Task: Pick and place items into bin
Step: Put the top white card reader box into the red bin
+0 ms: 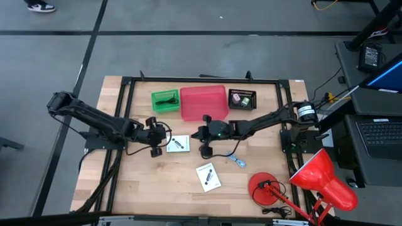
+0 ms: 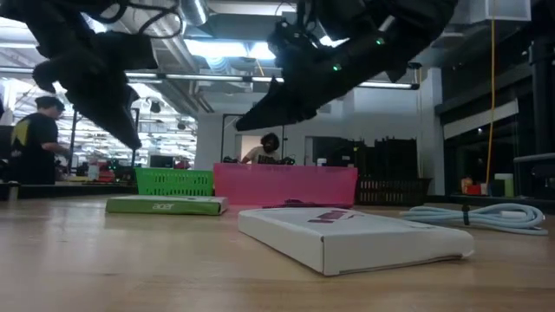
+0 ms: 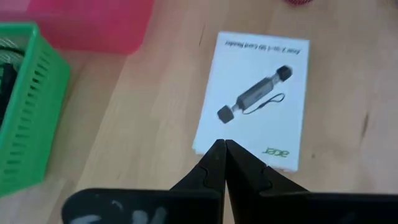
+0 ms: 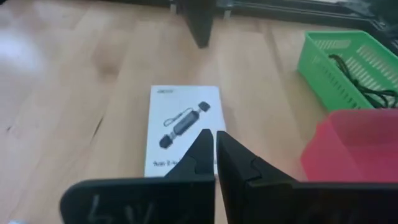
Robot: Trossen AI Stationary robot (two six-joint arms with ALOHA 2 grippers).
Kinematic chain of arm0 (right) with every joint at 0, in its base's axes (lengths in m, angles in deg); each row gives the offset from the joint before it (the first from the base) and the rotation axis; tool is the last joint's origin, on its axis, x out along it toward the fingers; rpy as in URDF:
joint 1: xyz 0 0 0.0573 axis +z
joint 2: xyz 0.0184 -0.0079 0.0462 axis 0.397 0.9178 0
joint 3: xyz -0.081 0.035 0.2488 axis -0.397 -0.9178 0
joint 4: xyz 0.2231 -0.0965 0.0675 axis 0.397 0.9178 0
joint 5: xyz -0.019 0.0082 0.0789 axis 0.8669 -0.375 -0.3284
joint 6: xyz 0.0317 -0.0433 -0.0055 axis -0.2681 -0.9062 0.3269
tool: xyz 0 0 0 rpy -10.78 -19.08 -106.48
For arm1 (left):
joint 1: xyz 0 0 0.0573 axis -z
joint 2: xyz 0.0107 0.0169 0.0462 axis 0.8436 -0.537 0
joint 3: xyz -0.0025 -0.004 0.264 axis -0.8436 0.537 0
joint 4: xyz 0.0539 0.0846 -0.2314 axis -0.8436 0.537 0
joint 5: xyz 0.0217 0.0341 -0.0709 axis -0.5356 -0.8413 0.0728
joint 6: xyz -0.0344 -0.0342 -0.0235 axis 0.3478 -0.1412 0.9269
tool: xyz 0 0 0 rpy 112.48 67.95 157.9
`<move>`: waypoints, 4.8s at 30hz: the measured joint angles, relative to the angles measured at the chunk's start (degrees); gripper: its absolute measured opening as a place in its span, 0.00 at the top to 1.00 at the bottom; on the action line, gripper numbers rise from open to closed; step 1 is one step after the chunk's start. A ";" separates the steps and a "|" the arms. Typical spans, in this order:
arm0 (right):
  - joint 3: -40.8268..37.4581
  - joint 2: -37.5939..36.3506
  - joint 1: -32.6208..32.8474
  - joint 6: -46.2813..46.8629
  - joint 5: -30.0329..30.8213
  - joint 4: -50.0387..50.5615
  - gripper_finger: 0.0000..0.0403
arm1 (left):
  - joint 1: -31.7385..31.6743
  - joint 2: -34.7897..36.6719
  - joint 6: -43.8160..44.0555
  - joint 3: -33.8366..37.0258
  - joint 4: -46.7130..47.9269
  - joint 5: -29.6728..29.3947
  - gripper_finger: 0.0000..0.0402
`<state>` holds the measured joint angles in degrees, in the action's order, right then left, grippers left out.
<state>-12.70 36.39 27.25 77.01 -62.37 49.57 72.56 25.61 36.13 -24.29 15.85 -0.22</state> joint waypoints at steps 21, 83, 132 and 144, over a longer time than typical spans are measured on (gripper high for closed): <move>1.81 0.07 1.88 1.65 0.09 7.67 0.99 | -7.03 -11.06 -7.61 0.00 -6.12 4.10 0.99; 16.57 16.42 9.27 -15.30 18.11 20.74 0.50 | -7.31 -17.21 -7.50 0.04 -7.56 6.05 0.99; 19.29 17.64 9.44 -22.22 22.41 18.47 0.98 | -7.27 -16.77 -13.66 0.26 -10.37 3.64 0.99; 19.27 16.90 9.38 -22.09 30.47 25.94 0.98 | -4.05 -5.69 -13.64 0.20 -5.89 -2.01 0.99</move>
<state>6.57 53.29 36.63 54.93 -31.91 75.51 68.50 19.92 22.49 -24.10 9.96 -2.23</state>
